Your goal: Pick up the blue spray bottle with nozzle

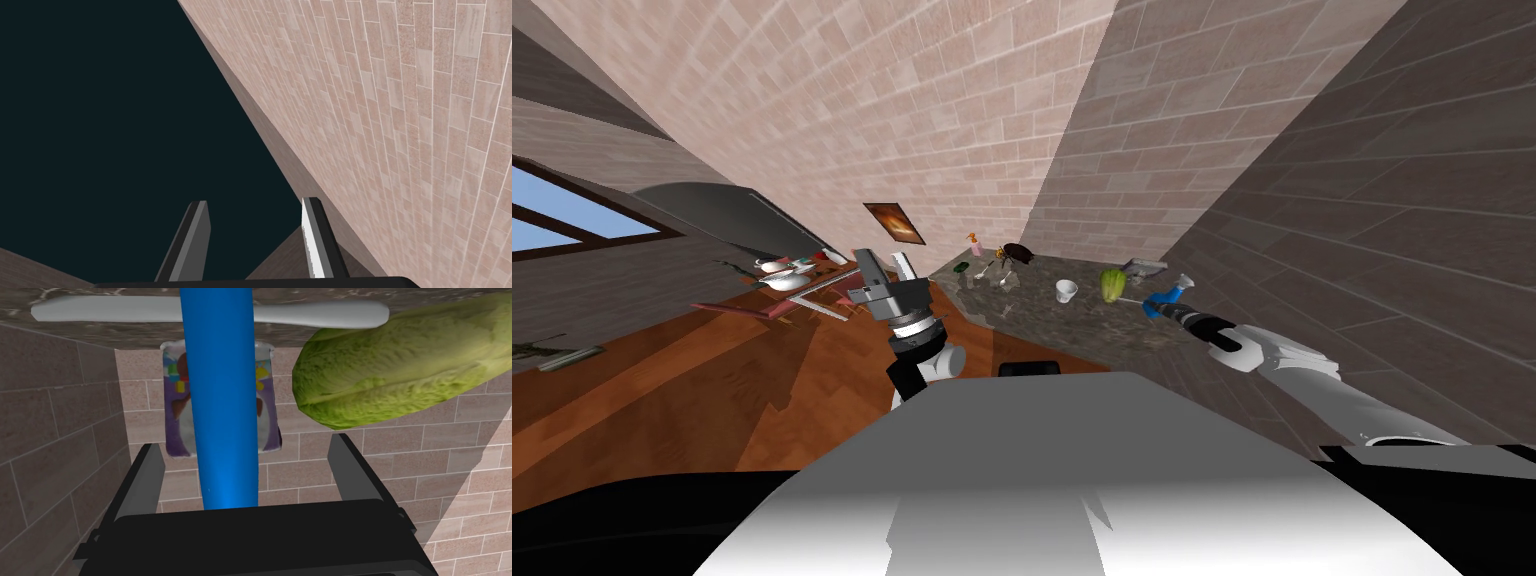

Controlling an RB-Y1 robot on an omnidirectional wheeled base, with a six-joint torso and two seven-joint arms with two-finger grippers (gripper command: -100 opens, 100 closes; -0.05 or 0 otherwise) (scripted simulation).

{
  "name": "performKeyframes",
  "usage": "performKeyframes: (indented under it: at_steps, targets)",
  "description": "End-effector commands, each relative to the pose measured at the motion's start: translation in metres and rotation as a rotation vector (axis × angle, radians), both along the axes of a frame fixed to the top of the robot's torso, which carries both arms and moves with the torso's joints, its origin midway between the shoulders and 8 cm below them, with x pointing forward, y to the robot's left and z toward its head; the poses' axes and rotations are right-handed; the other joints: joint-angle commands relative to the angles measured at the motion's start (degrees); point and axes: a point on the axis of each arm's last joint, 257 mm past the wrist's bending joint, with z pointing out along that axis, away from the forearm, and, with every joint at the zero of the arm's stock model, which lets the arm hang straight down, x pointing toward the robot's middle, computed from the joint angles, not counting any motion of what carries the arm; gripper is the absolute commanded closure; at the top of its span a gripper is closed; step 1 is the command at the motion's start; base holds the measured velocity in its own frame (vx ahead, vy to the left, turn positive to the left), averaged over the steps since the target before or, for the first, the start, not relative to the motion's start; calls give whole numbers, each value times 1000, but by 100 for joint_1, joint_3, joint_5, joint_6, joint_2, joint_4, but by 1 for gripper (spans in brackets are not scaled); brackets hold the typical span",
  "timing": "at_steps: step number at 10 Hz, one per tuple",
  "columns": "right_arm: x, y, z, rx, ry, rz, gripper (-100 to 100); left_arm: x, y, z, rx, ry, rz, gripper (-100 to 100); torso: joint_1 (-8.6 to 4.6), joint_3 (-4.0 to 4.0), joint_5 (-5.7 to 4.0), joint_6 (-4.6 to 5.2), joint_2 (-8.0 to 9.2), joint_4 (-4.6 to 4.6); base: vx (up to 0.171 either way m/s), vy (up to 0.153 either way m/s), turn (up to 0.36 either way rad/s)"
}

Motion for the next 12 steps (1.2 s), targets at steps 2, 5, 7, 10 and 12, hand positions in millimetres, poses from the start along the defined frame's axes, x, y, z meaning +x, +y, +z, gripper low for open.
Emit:
performKeyframes:
  at_steps: [2,5,7,10,12]
  targets:
    - [-5,-15,-3,-5,6,-34,-100,0,0,0,0,0,0,0,-9,-7,-4,1,-12,-3,-3,2,-7]
    - [8,-15,3,6,-8,-8,-100,0,0,0,0,0,0,0,5,-10,-2,-10,-14,-5,-50,39,117]
    - [7,-28,6,1,-12,-39,-100,0,0,0,0,0,0,0,0,-2,0,0,-4,-1,-32,18,-23]
    - [3,-38,2,4,3,-42,-100,0,0,0,0,0,0,0,-19,-16,-6,1,-27,-7,-15,12,69]
    - [12,-46,14,4,-21,-59,-100,0,0,0,0,0,0,0,7,-1,0,-2,0,-1,-68,48,64]
